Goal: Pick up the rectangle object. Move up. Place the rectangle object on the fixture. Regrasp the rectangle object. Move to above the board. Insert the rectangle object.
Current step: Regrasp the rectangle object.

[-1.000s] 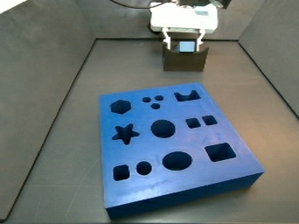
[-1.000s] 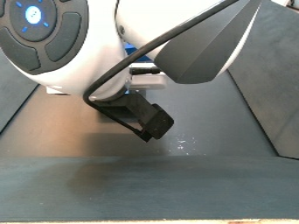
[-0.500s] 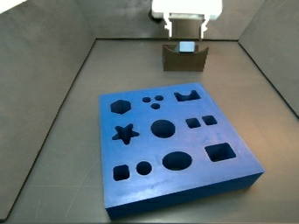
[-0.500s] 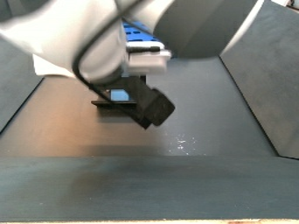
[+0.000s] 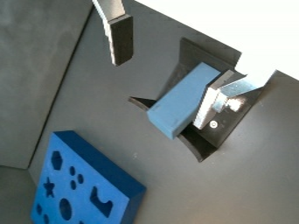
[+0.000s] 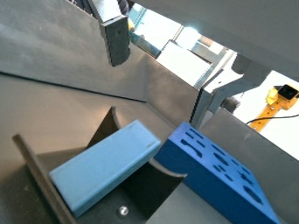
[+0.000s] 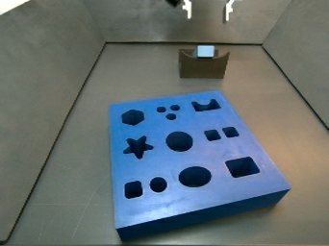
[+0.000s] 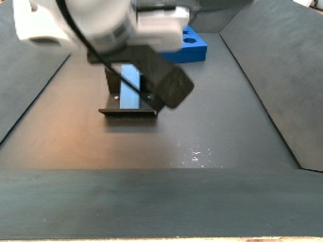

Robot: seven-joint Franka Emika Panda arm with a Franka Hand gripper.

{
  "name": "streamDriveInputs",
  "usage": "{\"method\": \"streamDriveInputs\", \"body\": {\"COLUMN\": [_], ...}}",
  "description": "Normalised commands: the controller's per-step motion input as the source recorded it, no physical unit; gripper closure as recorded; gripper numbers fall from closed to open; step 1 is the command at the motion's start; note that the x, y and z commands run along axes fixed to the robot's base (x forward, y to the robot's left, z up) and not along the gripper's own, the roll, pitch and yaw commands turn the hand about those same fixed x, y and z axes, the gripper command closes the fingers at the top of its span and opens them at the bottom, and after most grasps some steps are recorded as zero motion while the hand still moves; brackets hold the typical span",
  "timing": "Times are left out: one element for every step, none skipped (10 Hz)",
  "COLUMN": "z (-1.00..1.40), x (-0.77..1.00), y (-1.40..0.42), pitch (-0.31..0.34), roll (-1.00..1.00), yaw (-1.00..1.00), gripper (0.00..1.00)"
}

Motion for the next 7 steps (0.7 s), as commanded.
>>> {"method": "streamDriveInputs", "body": {"z": [0.81,0.79,0.78,0.7,0.53,0.25,0.13], "x": [-0.08,-0.08,-0.1,-0.14,-0.13,-0.08,-0.07], "y": [-1.0,-1.0,-1.0,-1.0,-0.88,-0.68,-0.57], "pitch": [0.05,0.049,0.04,0.029,0.025,0.022,0.02], "roll": [1.0,1.0,1.0,1.0,1.0,1.0,1.0], "yaw": [0.02,0.02,0.02,0.02,0.02,0.02,0.02], "gripper": [0.0,0.0,0.0,0.0,0.0,0.0,0.0]}}
